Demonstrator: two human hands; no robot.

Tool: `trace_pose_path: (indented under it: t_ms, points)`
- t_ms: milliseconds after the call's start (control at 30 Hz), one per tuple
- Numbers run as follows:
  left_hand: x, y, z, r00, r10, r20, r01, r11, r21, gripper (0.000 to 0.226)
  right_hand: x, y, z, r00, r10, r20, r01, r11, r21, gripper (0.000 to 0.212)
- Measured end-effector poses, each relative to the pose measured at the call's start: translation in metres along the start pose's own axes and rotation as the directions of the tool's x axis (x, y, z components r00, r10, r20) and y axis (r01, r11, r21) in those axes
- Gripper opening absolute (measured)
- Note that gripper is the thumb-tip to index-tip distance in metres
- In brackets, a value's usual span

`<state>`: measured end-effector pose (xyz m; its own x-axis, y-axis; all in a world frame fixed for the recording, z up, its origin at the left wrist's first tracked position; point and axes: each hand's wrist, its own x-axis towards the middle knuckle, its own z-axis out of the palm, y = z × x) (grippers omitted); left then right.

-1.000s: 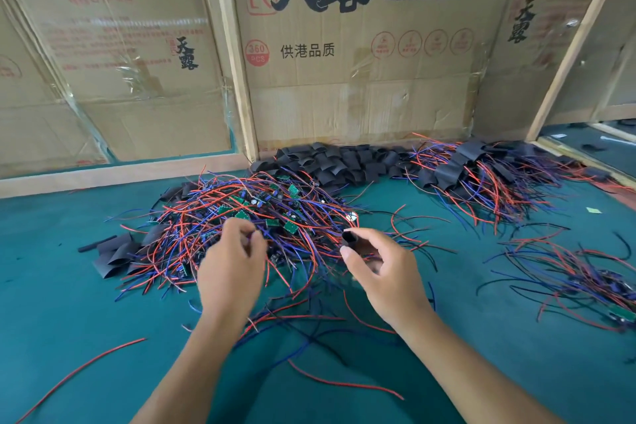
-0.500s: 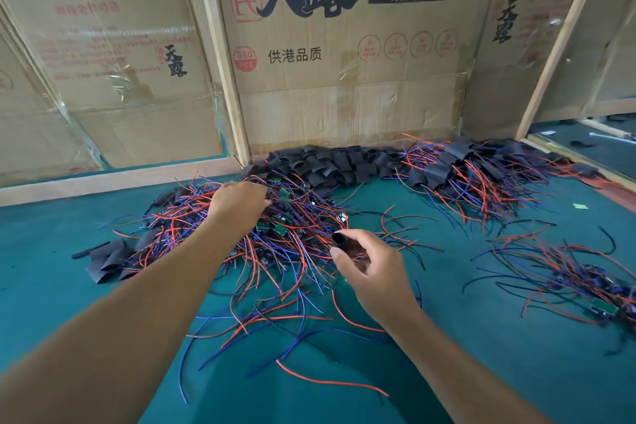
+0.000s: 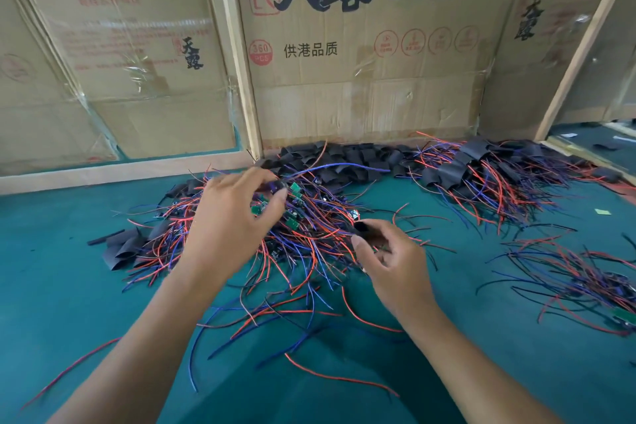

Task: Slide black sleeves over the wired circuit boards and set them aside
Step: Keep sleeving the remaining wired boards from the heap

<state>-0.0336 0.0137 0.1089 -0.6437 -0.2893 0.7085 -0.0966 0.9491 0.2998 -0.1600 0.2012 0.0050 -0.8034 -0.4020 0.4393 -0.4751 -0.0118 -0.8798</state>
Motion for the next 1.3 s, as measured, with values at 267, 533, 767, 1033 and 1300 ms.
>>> trace_pose_path:
  t_ms: [267, 533, 767, 1033, 1300]
  points:
    - [-0.050, 0.019, -0.014, 0.979, -0.202, -0.013, 0.197, 0.968, -0.153, 0.004, -0.011, -0.017, 0.005, 0.973, -0.041, 0.226, 0.029, 0.998, 0.057, 0.017]
    - [-0.068, 0.018, 0.006, 0.937, -0.208, 0.281, 0.274, 0.935, -0.224, 0.009, -0.017, -0.041, 0.015, 0.900, 0.123, 0.418, -0.368, 0.729, 0.577, 0.023]
    - [-0.071, 0.020, 0.007, 0.911, -0.109, 0.398, 0.214, 0.950, -0.228, 0.008, -0.006, -0.041, 0.011, 0.852, 0.265, 0.451, -0.521, 0.509, 0.685, 0.023]
    - [-0.069, 0.015, 0.006, 0.895, -0.102, 0.435, 0.202, 0.960, -0.192, 0.007, -0.002, -0.040, 0.010, 0.804, 0.409, 0.431, -0.580, 0.382, 0.720, 0.032]
    - [-0.080, 0.031, 0.025, 0.858, -0.129, 0.497, 0.312, 0.900, -0.304, 0.033, -0.010, -0.044, 0.017, 0.807, 0.295, 0.512, -0.591, 0.417, 0.691, 0.023]
